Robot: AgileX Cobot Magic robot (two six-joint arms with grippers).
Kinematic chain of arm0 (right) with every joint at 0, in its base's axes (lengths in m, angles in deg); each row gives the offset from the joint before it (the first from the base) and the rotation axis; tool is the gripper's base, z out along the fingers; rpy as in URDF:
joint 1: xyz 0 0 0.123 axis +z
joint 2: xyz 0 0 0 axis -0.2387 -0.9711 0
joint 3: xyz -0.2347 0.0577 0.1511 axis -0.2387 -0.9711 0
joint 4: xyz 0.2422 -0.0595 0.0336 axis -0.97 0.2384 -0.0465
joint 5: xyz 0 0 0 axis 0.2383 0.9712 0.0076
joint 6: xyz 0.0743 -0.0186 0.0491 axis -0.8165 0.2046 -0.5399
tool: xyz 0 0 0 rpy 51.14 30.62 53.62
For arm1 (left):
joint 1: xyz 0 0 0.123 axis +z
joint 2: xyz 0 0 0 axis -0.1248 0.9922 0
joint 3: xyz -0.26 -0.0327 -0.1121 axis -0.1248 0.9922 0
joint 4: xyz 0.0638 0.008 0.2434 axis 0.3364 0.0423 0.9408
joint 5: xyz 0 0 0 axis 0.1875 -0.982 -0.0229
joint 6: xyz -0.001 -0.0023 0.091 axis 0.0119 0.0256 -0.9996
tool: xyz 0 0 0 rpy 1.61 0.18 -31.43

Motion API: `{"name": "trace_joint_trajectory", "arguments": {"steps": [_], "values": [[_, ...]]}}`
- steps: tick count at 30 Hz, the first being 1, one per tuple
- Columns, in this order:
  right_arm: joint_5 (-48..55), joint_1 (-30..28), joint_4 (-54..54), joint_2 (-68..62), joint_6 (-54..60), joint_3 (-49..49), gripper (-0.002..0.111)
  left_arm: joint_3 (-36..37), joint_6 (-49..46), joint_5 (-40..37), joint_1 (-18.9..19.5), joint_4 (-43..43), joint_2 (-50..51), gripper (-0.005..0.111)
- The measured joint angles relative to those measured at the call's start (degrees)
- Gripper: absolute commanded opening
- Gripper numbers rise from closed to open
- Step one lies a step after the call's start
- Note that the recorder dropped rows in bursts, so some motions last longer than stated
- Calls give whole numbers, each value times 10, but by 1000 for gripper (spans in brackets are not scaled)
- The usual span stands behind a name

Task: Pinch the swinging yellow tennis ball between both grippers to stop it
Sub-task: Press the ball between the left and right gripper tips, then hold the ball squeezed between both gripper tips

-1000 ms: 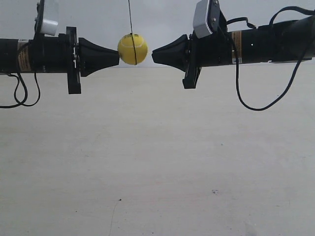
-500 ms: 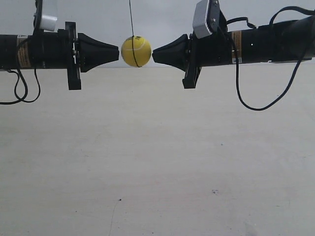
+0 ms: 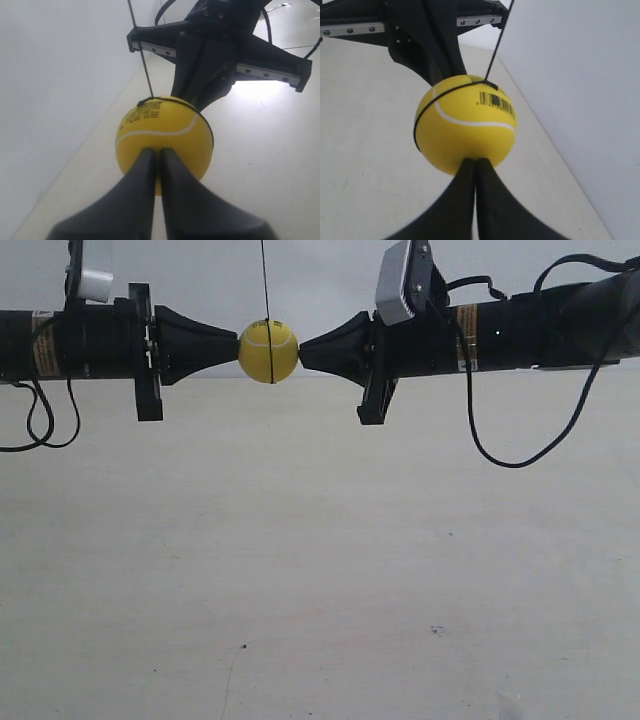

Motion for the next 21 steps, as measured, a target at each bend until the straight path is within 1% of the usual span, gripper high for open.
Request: {"name": "trace_joint_trajectory", "arguments": {"steps": [4,10,21], "values": [[20,5,-1,0,5,0,0,0,0,-1,1,-2,9,5],[22,5,-1,0,5,0,0,-23,0,-3,0,-4,34,5],[29,5,-3,0,5,0,0,-30,0,-15,-6,-4,35,5]]}}
